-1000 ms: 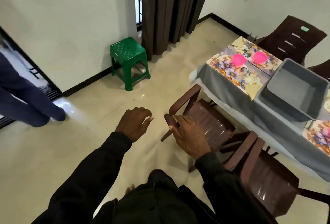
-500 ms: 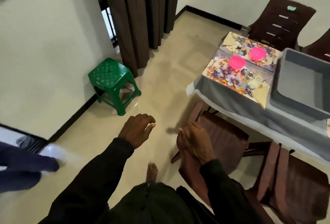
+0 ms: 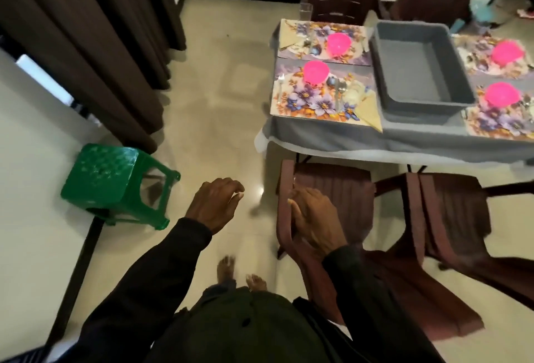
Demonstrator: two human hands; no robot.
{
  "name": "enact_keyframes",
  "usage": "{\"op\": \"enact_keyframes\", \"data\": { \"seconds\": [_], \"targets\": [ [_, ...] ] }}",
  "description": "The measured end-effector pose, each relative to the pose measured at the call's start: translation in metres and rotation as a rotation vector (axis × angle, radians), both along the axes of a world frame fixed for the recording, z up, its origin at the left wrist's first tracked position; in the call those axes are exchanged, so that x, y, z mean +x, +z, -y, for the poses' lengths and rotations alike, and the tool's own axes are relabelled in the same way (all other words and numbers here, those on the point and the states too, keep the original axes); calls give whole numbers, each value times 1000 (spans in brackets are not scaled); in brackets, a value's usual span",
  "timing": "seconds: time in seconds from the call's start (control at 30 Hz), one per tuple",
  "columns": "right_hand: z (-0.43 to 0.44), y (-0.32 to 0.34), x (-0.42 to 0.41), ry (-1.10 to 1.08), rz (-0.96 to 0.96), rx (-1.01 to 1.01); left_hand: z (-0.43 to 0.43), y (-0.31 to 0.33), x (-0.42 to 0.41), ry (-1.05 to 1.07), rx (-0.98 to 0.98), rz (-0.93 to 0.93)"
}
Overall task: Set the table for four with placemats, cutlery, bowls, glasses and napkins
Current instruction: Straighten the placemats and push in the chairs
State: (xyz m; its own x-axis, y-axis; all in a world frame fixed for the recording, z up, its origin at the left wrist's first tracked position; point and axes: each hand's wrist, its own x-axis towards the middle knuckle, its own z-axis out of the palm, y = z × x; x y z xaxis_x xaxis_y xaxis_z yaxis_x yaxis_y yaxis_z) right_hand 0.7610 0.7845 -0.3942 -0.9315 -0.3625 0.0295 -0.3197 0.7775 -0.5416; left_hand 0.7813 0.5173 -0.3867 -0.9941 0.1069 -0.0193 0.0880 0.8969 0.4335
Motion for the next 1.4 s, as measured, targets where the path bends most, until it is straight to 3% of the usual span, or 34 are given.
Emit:
{"op": "enact_keyframes", "data": {
  "seconds": [0.17,0.7,1.4],
  "targets": [
    [10,0,-2,-89,55,13,8,-1,-35,-104,28,-11],
    [61,-2,-90,-307,-72,22,81,-9,-155,-264,30,-90],
    [30,-84,-327,-452,46,47,40,-54,-415,-371,-77,84]
  ]
}}
